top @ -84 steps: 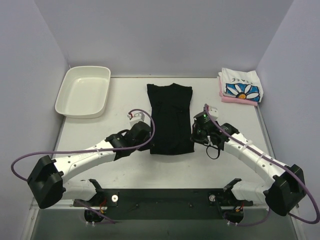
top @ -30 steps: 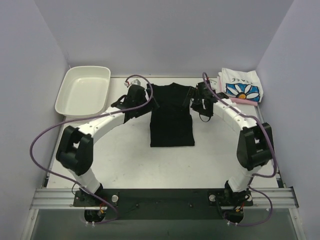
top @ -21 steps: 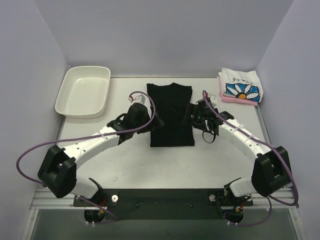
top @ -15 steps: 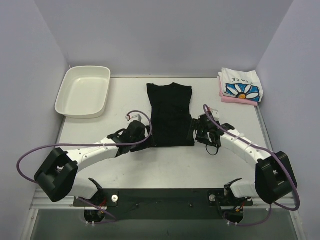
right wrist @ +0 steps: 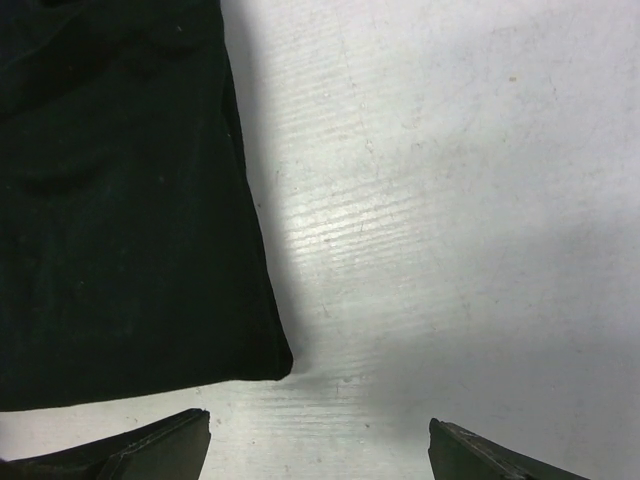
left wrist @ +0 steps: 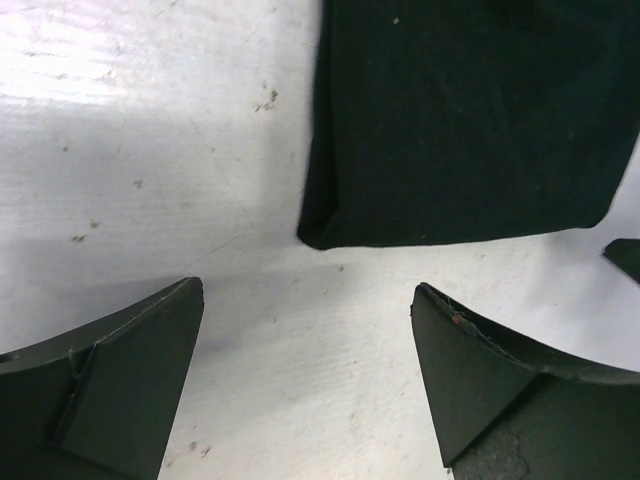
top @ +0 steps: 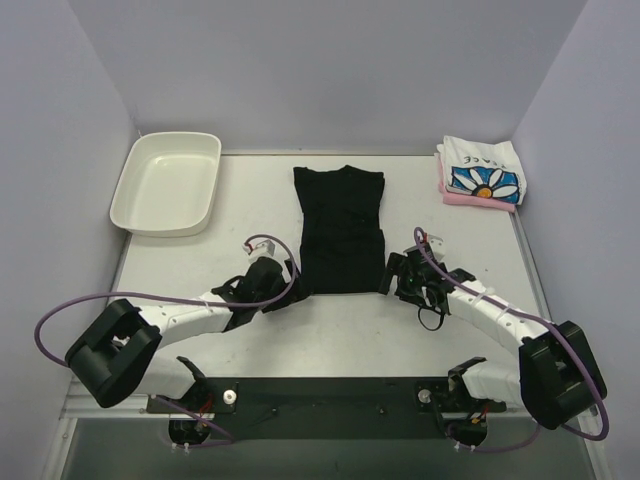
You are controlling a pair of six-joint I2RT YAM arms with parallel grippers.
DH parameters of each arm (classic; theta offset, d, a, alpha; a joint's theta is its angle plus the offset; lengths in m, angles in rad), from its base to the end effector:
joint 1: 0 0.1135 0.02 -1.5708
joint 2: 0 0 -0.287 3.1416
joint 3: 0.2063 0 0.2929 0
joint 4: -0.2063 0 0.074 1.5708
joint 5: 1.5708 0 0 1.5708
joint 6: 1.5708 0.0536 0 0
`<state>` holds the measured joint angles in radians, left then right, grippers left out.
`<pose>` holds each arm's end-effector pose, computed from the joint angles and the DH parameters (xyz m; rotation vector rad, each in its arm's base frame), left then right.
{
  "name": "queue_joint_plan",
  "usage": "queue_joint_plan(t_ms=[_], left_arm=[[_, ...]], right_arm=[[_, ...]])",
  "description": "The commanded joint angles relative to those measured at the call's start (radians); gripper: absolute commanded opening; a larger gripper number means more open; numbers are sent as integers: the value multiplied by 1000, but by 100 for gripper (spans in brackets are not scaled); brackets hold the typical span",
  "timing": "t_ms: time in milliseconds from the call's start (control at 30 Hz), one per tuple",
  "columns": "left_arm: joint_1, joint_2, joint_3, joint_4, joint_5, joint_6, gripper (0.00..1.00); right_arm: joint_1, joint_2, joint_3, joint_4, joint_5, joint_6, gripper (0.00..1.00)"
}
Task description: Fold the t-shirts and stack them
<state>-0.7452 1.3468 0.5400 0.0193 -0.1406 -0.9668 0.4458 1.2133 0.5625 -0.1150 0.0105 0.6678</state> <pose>0.2164 -0.1895 0.1378 -0.3416 2.4262 -0.6508 0.2493 0.1185 0.1680 0.2713 2.3851 0.5294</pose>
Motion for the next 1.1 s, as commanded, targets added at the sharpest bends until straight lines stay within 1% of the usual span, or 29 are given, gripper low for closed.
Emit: queue_joint_plan(t_ms=[0,233,367,400,467,567,600,700,733,800,833,967,1033,1067], left_arm=[[-5,34,-75,226,10,-36,95],[-3,121,-65,260,19,-52,95],[-3,175,-26,222,18,-55,95],[-3,181,-15,191,18,-56,95],[-2,190,0,174,10,-56,94],[-3,201,15,142,-4,-55,88],[-3,204,26,125,-5,-55,83],[-2,216,35,113,-8,-55,72],[-2,222,38,110,-8,-55,66],[0,229,43,107,-10,-58,62],[0,238,43,108,-10,-56,58],[3,261,48,119,-1,-59,50],[3,271,48,122,1,-62,48],[4,275,48,128,3,-62,45]], right_arm=[[-4,-31,-26,34,-4,19,91],[-4,-31,-36,32,-4,19,90],[-4,-35,-35,31,-4,19,90],[-4,-35,-32,28,-6,21,90],[-6,-35,-30,26,-4,19,90],[-5,-35,-27,23,-4,18,90],[-4,-35,-26,23,-4,16,90],[-6,-32,-27,23,-4,16,90],[-6,-32,-27,23,-4,18,90],[-9,-31,-30,24,-32,16,90],[-10,-31,-29,25,-35,15,90],[-15,-31,-36,28,-40,15,90],[-15,-34,-41,32,-40,15,90],[-16,-34,-45,32,-41,13,90]])
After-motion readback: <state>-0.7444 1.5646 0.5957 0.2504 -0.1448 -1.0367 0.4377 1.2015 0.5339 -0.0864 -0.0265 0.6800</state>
